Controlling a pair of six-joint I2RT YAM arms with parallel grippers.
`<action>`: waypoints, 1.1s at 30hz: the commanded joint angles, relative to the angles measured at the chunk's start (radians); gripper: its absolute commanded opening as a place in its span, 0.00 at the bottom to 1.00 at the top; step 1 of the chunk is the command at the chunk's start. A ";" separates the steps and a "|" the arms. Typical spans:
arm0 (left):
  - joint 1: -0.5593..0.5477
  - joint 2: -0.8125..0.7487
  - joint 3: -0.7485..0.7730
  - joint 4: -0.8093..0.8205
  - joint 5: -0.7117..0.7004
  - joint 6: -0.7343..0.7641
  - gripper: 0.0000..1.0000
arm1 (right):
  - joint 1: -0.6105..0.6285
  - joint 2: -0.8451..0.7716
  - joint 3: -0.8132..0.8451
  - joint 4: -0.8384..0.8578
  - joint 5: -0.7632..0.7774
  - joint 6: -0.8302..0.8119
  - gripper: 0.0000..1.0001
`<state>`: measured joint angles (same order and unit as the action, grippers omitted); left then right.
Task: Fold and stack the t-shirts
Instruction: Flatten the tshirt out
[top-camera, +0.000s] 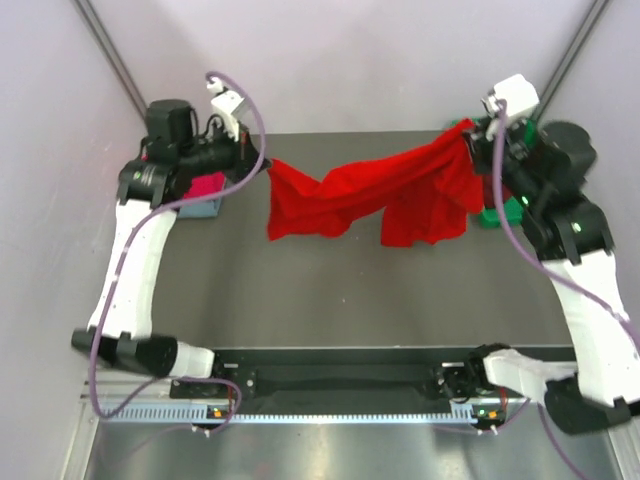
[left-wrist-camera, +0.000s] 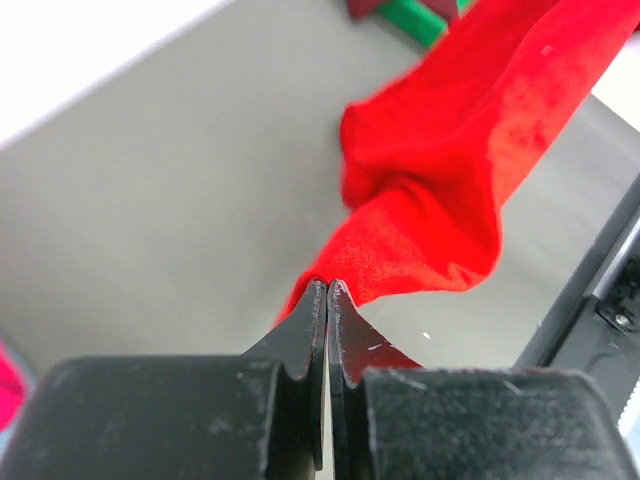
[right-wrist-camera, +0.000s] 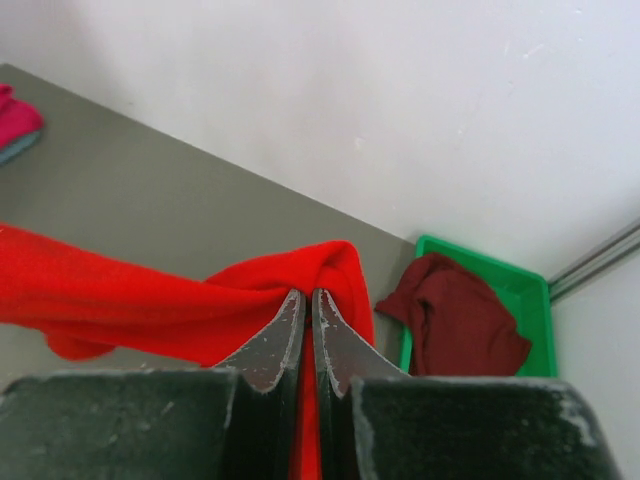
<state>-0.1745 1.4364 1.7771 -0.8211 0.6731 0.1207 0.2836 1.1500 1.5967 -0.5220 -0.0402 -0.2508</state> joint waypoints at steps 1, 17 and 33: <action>0.006 -0.122 -0.005 -0.009 -0.049 0.034 0.00 | -0.024 -0.145 -0.050 0.011 -0.076 0.045 0.00; 0.024 0.167 -0.076 0.108 -0.175 0.060 0.00 | -0.095 0.325 0.053 0.142 -0.302 0.120 0.00; 0.105 0.932 0.498 0.086 -0.247 -0.059 0.44 | -0.072 1.257 0.769 0.008 -0.268 0.185 0.00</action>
<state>-0.0769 2.3764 2.1834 -0.7609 0.4335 0.0917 0.1993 2.4008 2.2726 -0.5243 -0.3386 -0.0750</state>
